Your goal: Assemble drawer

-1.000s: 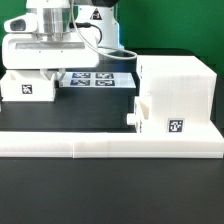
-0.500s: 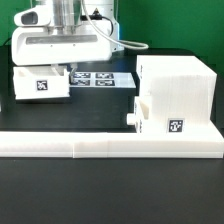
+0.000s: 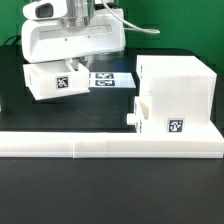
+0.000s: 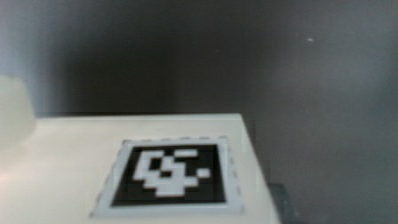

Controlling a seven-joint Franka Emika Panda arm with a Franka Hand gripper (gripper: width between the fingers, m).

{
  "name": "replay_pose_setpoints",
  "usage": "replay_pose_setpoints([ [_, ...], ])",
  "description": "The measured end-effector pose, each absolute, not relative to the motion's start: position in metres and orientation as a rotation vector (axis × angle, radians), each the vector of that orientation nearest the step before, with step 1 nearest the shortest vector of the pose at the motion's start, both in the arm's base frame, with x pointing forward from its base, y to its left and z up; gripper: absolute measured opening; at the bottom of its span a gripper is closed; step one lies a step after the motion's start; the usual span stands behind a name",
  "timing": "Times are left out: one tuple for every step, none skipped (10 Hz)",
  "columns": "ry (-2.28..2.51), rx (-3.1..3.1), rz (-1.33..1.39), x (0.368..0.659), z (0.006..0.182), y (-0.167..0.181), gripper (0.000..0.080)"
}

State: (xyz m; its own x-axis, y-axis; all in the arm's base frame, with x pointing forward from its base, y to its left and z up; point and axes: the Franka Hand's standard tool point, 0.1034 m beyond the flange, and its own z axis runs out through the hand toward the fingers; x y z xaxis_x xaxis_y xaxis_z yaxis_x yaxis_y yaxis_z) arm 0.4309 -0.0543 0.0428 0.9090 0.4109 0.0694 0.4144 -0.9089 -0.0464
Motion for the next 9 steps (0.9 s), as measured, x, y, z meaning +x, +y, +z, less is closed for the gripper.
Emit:
replay_pose_setpoints([
  [-0.859, -2.965, -0.097, 0.428, 0.035, -0.062, 0.0042],
  [-1.008, -2.914, -0.083, 0.434, 0.032, -0.065, 0.0042],
  [-1.118, -2.873, -0.074, 0.448, 0.037, -0.063, 0.0042],
  [-1.291, -2.811, -0.078, 0.461, 0.040, -0.064, 0.0042],
  [-1.384, -2.765, -0.066, 0.472, 0.041, -0.064, 0.0042],
  [-1.533, -2.697, -0.061, 0.483, 0.044, -0.064, 0.0042],
  [-1.613, -2.655, -0.065, 0.484, 0.044, -0.065, 0.0042],
  [-1.674, -2.616, -0.063, 0.482, 0.043, -0.066, 0.0042],
  [-1.765, -2.558, -0.063, 0.482, 0.043, -0.066, 0.0042],
])
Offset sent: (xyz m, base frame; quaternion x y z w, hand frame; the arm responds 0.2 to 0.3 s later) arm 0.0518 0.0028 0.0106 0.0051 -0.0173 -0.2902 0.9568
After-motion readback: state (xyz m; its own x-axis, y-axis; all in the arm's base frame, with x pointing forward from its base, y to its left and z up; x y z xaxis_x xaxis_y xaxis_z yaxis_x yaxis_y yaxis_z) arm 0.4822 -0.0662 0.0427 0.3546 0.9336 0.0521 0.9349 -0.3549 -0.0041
